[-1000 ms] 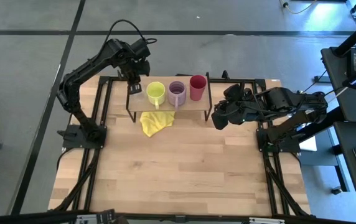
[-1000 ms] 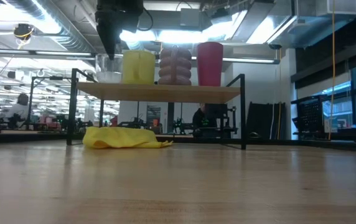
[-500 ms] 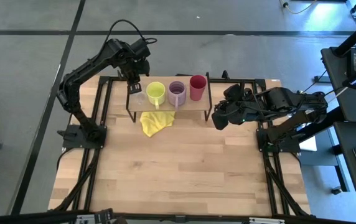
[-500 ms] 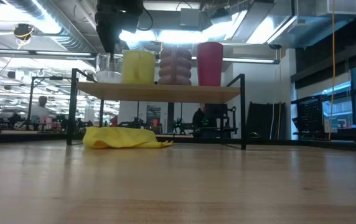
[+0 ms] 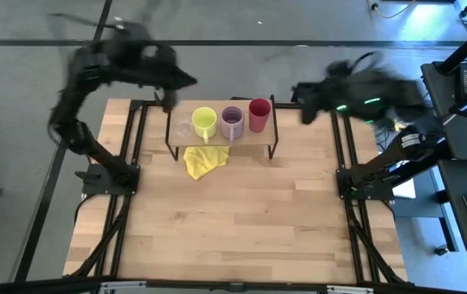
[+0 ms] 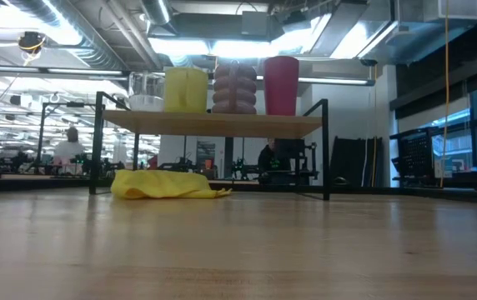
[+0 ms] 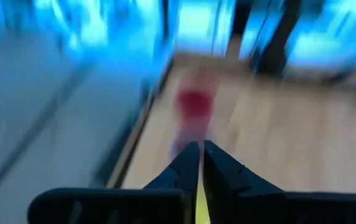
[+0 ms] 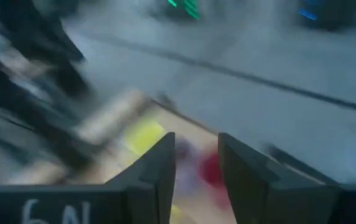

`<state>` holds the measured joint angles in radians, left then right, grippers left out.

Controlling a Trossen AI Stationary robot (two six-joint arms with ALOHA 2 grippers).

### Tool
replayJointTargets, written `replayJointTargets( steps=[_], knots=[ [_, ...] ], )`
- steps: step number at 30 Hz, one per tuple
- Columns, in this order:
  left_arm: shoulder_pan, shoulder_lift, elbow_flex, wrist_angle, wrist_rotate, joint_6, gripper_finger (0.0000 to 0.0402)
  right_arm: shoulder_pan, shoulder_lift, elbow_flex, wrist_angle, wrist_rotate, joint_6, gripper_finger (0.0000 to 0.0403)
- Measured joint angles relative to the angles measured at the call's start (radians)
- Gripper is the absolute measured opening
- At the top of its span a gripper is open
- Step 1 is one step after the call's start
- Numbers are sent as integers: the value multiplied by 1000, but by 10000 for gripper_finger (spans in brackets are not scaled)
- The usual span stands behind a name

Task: Stack small to large cups/mugs on shelf
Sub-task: Return to Home Position

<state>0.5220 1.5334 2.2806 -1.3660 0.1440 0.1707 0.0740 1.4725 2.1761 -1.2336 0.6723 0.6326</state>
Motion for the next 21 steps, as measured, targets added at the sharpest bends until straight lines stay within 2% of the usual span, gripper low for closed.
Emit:
replayJointTargets(
  steps=[2, 4, 6, 8, 10, 11, 13, 15, 17, 19, 21],
  knots=[
    [-63, -29, 80, 105, 3, -71, 9, -6, -4, 105, 51, -76, -53, 122],
    [-128, -136, 9, 277, -2, -140, 5, 22, -4, 183, 28, -184, -76, 122],
    [-182, -230, -37, 339, 13, -189, 2, 46, -48, 147, 63, -308, -124, 122],
    [-231, -310, -59, 315, 49, -240, 2, 54, -89, 108, 51, -465, -133, 122],
    [-271, -393, -80, 256, 36, -309, 6, 69, -131, 88, 63, -600, -93, 122],
    [-286, -431, -100, 209, -4, -343, 9, 85, -144, 74, 65, -642, -84, 122],
    [-304, -511, -169, 137, -116, -420, 17, 144, -168, 25, 64, -684, -175, 122],
    [-307, -593, -299, 101, -149, -469, 24, 200, -185, -72, 121, -658, -251, 122],
    [-307, -690, -493, 229, -151, -522, 28, 231, -218, -225, 240, -650, -321, 122],
    [-307, -802, -735, 456, -92, -529, 29, 245, -279, -435, 418, -683, -375, 122],
    [-307, -905, -983, 771, -1, -535, 28, 245, -382, -659, 661, -743, -391, 122]
  ],
)
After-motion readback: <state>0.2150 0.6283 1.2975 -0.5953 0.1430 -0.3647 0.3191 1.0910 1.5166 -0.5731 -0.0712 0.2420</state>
